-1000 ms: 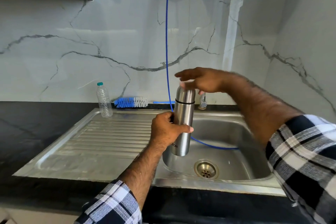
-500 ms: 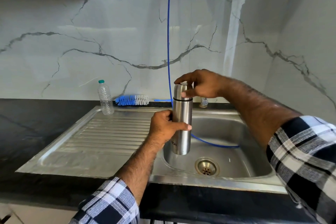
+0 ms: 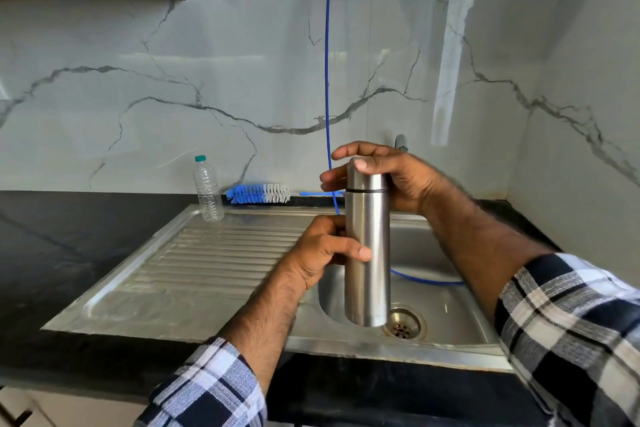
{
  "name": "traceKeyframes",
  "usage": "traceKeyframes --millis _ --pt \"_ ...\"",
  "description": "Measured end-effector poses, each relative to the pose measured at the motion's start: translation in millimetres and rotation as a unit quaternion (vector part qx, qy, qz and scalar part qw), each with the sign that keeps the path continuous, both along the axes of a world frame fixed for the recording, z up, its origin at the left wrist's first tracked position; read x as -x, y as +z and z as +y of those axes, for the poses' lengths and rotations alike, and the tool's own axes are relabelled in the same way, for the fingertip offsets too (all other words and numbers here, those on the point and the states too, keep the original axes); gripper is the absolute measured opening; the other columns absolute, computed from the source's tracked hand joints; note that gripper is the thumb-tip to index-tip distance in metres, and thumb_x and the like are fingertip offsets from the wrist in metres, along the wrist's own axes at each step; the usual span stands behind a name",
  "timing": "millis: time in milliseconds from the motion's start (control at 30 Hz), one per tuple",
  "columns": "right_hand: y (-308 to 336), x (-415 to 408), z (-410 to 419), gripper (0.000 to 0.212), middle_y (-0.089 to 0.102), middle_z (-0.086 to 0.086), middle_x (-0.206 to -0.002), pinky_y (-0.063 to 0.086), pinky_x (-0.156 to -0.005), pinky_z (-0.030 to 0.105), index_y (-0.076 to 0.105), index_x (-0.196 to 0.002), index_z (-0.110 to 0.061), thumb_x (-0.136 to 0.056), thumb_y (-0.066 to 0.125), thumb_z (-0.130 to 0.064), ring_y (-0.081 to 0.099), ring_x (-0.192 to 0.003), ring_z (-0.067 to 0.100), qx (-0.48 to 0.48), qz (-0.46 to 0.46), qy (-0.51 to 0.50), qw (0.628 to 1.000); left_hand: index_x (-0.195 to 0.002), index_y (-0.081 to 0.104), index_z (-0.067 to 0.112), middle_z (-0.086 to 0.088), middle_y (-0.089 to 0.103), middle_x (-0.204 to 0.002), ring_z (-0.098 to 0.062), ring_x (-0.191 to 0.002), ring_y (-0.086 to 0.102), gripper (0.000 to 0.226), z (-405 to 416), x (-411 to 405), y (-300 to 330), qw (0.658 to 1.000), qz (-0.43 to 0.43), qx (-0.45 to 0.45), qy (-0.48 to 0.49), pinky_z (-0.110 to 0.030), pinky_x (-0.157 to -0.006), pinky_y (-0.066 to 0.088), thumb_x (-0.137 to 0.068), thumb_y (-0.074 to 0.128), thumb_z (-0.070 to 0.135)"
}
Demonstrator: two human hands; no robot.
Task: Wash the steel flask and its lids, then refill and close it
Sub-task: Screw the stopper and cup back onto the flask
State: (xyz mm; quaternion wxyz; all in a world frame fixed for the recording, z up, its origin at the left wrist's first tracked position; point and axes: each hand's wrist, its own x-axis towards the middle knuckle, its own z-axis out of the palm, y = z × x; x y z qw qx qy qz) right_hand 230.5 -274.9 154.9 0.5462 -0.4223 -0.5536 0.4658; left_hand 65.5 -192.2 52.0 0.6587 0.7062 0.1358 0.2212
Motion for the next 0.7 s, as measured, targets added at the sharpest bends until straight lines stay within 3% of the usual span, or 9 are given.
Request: traceKeyframes --millis 67,133,233,367,567,700 --pt "-3.1 8.0 7.4 0.031 0.076 0.028 -0.098 0.060 -0.091 0.045 0.072 -0.101 -0.006 -0.072 0.081 -0.010 0.073 -0.107 0.046 -0.012 0.036 -0.060 0.997 -0.103 0.079 0.008 -0.013 0.074 -0.097 -0.032 -0.092 0.069 0.052 -1.5 -2.9 2.0 1.000 0.002 0.019 -0.008 -0.045 -0.087 0.057 -0.052 0.086 0.020" --pt "-3.4 14.4 13.3 0.020 0.075 0.025 -0.086 0.060 -0.082 0.038 0.074 -0.088 -0.006 -0.068 0.079 -0.005 0.076 -0.093 0.040 -0.008 0.035 -0.142 0.989 -0.106 0.076 0.009 -0.009 0.077 -0.097 -0.028 -0.094 0.073 0.055 -6.3 -6.2 5.4 1.000 0.020 0.007 0.016 -0.048 -0.091 0.059 -0.055 0.089 0.025" --pt "-6.8 18.8 18.3 0.020 0.076 0.028 -0.091 0.061 -0.077 0.039 0.074 -0.093 -0.001 -0.074 0.078 -0.001 0.077 -0.085 0.037 0.004 0.012 -0.216 0.976 -0.108 0.074 0.014 -0.002 0.081 -0.095 -0.021 -0.094 0.077 0.060 -11.8 -13.0 7.2 0.993 0.057 -0.021 0.105 -0.041 -0.088 0.063 -0.055 0.099 0.026" --pt "-9.1 24.7 18.3 0.023 0.079 0.018 -0.087 0.065 -0.071 0.039 0.072 -0.103 0.006 -0.080 0.073 0.007 0.077 -0.078 0.032 0.012 0.006 -0.274 0.962 -0.105 0.073 0.017 0.001 0.080 -0.093 -0.017 -0.088 0.077 0.053 -11.5 -19.3 2.9 0.983 0.079 -0.033 0.161 -0.034 -0.080 0.063 -0.060 0.101 0.019" --pt "-9.6 29.6 18.9 0.011 0.081 0.013 -0.088 0.066 -0.080 0.046 0.077 -0.088 -0.006 -0.079 0.076 0.001 0.076 -0.078 0.027 0.017 -0.038 -0.320 0.947 -0.103 0.075 0.021 0.004 0.081 -0.092 -0.016 -0.086 0.078 0.058 -10.8 -25.6 -4.4 0.973 0.089 -0.052 0.209 -0.037 -0.082 0.064 -0.053 0.103 0.029" --pt "-9.8 31.6 19.7 0.008 0.079 0.009 -0.080 0.066 -0.076 0.045 0.077 -0.079 -0.012 -0.077 0.081 -0.004 0.072 -0.072 0.025 0.013 -0.067 -0.348 0.935 -0.103 0.075 0.022 0.005 0.081 -0.092 -0.015 -0.086 0.078 0.060 -12.1 -27.3 -5.6 0.966 0.093 -0.060 0.231 -0.038 -0.084 0.065 -0.051 0.103 0.032"
